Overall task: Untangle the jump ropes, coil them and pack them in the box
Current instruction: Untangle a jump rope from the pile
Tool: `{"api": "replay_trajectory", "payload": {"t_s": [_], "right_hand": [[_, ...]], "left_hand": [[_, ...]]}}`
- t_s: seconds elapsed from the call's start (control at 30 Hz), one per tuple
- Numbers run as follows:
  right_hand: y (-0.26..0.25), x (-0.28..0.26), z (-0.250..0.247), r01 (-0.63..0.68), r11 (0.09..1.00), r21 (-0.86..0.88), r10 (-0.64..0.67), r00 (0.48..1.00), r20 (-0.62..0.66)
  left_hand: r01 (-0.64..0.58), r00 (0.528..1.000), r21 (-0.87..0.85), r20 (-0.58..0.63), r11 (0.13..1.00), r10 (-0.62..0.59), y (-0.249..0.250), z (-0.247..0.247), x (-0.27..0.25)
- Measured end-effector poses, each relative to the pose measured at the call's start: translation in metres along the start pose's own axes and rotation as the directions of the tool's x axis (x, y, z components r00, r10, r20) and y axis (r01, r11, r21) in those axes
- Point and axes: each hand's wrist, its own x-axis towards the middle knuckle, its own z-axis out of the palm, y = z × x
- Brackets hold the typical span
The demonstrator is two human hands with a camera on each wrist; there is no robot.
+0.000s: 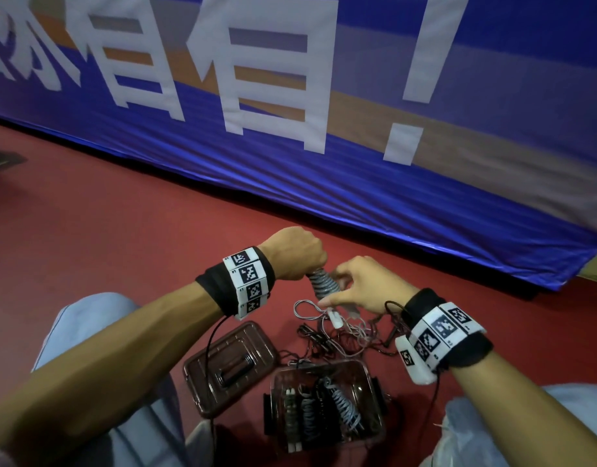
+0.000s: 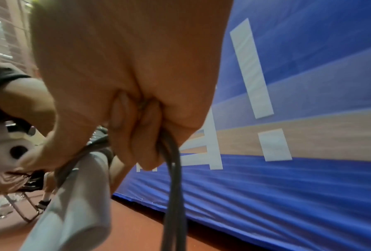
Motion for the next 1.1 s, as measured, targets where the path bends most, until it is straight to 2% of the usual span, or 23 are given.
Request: {"api": "replay_trajectory", "payload": {"t_s": [0.1,0.17,0.23,0.3,0.37,0.5,0.6,0.67,0.8,0.87,0.97,1.1], "right_hand": [[-0.005,-0.002,-0.001,-0.003,0.986,0.166,-0.013,0.995,0.094],[-0.005,0.001,0.000,-0.019,0.971,0.237,-0.019,0.987,0.160],[-0.008,0.001,-0.003,-0.041,0.944,0.328,-0.032,0.976,0.214],[-0.011,-0.002,-0.006,-0.063,0.865,0.497,-0.083,0.960,0.266],[-0.013,-0.005,-0.008,-0.067,0.780,0.622,-0.157,0.942,0.298],[-0.010,-0.007,-0.010,-0.037,0.648,0.761,-0.266,0.925,0.271],[-0.006,-0.007,-0.009,-0.003,0.521,0.854,-0.312,0.930,0.194],[-0.011,-0.008,-0.010,-0.020,0.415,0.910,-0.286,0.946,0.151],[-0.018,-0.008,-0.006,-0.079,0.121,0.989,-0.313,0.943,0.114],[-0.017,-0.005,-0.004,-0.066,0.041,0.997,-0.337,0.939,0.076],[-0.015,-0.006,-0.004,-0.043,-0.028,0.999,-0.305,0.952,0.033],[-0.017,-0.004,-0.003,-0.067,-0.173,0.983,-0.272,0.962,0.018]], "left_hand": [[-0.084,0.994,0.030,-0.069,0.996,0.086,-0.006,-0.009,-0.005],[-0.107,0.976,0.075,-0.182,0.991,0.119,-0.013,-0.013,-0.011],[-0.117,0.931,0.091,-0.337,0.989,0.141,-0.020,-0.009,-0.012],[-0.133,0.864,0.063,-0.481,0.989,0.147,-0.025,-0.002,-0.013],[-0.144,0.808,-0.007,-0.579,0.990,0.113,-0.028,0.003,-0.013],[-0.139,0.737,-0.256,-0.672,0.957,-0.073,-0.030,0.011,-0.014],[-0.119,0.682,-0.407,-0.697,0.906,-0.223,-0.028,0.010,-0.015],[-0.112,0.645,-0.517,-0.687,0.849,-0.333,-0.027,0.007,-0.016],[-0.052,0.602,-0.639,-0.633,0.768,-0.486,-0.021,0.003,-0.012],[-0.010,0.608,-0.675,-0.590,0.738,-0.531,-0.020,0.003,-0.010],[0.056,0.651,-0.731,-0.490,0.680,-0.580,-0.017,0.002,-0.007],[0.166,0.707,-0.788,-0.324,0.592,-0.629,-0.014,-0.001,-0.005]]}}
